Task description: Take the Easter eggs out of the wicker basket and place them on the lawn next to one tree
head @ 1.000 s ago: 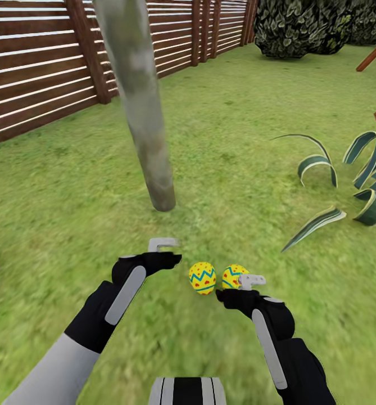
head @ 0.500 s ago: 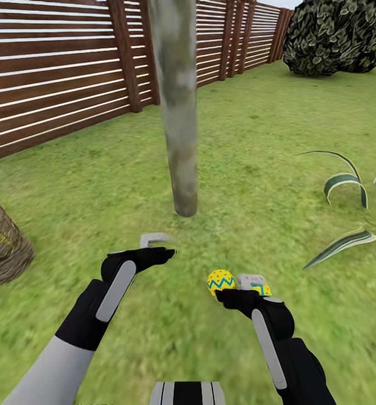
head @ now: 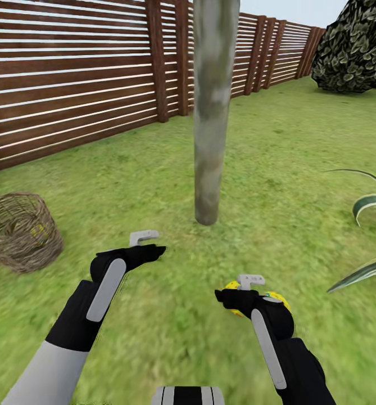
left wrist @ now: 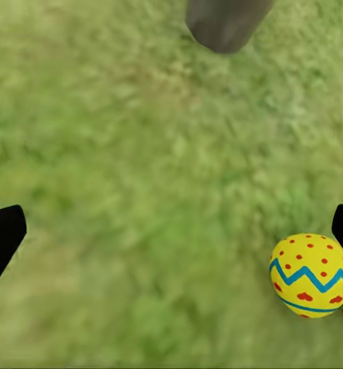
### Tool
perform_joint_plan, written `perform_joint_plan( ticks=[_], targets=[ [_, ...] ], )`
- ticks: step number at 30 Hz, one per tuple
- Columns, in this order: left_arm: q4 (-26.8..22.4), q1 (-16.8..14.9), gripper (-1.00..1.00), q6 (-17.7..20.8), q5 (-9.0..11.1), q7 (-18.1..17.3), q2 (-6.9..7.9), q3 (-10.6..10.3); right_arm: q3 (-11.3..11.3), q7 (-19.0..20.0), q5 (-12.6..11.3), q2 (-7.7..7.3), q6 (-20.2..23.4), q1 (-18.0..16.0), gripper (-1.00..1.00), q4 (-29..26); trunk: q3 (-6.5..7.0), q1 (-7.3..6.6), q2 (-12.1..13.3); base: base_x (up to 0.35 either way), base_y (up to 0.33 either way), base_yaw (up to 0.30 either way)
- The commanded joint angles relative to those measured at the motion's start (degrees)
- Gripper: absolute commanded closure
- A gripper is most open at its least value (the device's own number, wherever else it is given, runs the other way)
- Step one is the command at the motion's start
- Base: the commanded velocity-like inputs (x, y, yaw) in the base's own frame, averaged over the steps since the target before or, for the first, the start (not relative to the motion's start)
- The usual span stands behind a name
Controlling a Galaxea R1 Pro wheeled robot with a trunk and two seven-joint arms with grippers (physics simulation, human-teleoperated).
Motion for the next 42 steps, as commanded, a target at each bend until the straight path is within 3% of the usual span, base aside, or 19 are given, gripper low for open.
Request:
perform_joint_plan(
  ticks=[1, 19, 35, 42],
  targets=[
    [-0.34, 0.1, -1.0, 0.37, 0.61, 0.71, 0.02, 0.18, 0.02, -0.59, -0.61, 0.0, 0.19, -0.02, -1.0, -0.07, 0.14, -0.03, 0.0, 0.0, 0.0, 0.263],
    [-5.45, 0.76, -1.0, 3.94, 0.6, 5.54, 0.17, 0.93, 0.09, -0.59, -0.6, 0.04, 0.11, -0.02, -1.0, -0.07, 3.38, -0.5, 0.24, -0.01, 0.0, 0.263],
    [-5.97, 0.8, -1.0, 4.42, 0.57, 5.95, 0.2, 1.01, 0.09, -0.57, -0.61, 0.04, 0.02, -0.02, -1.0, -0.07, 6.73, -0.91, 0.45, -0.29, 0.0, 0.14],
    [-5.92, 0.84, -1.0, 4.42, 0.56, 5.96, 0.22, 1.04, 0.09, -0.58, -0.61, 0.04, 0.08, -0.02, -1.0, -0.07, 8.07, -1.09, 0.55, -0.087, 0.0, 0.199]
  ],
)
